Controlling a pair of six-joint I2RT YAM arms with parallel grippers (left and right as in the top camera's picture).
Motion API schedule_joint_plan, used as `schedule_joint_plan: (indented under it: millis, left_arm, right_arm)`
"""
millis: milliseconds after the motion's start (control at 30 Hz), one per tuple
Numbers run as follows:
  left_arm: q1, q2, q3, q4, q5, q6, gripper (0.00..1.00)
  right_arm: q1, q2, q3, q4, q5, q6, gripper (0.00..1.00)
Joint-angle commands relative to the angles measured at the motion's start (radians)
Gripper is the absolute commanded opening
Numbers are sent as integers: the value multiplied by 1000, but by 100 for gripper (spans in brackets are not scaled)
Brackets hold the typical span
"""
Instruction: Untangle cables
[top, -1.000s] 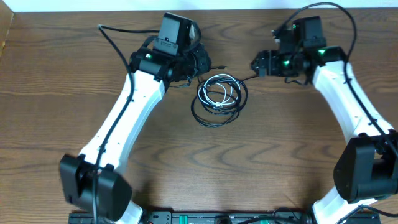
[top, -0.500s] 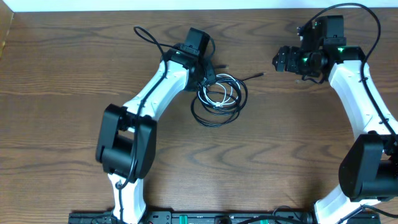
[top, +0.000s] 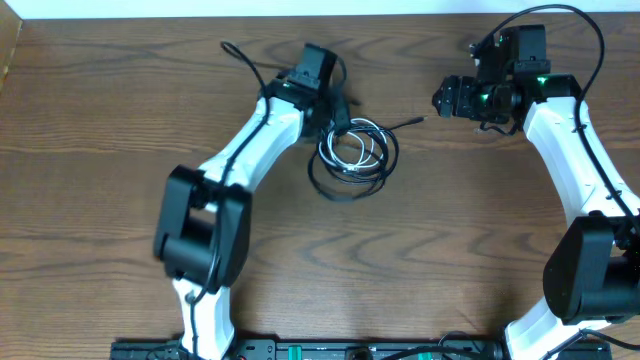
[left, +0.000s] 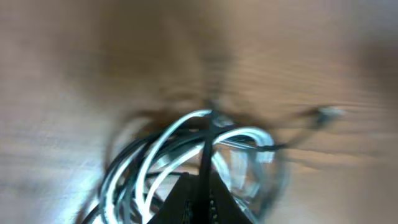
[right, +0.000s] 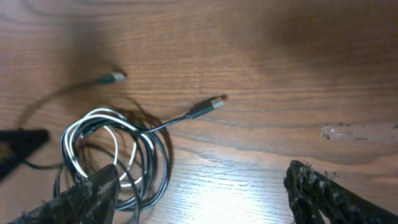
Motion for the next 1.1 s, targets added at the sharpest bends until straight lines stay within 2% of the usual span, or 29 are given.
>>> schedule_joint_plan:
  millis: [0, 200, 400, 533, 667, 1067]
  left_arm:
    - [5, -201, 34, 46, 90, 156, 8]
    - [5, -344, 34, 3, 126, 212, 8]
    - [5, -353, 33, -69, 134, 215, 7]
    - [6, -360, 34, 11, 241, 233, 7]
    - [24, -399, 37, 129, 259, 77, 7]
    - [146, -624, 37, 513, 254, -214, 7]
  right_arm:
    - [5, 5, 12, 6, -69, -52, 82]
    - [3, 5, 12, 22, -186, -105, 81]
    - [3, 5, 13, 39, -329, -138, 80]
    - [3, 5, 13, 53, -377, -138, 79]
    - [7, 5, 13, 66, -402, -139, 80]
    - [67, 5, 12, 105, -391, -159, 81]
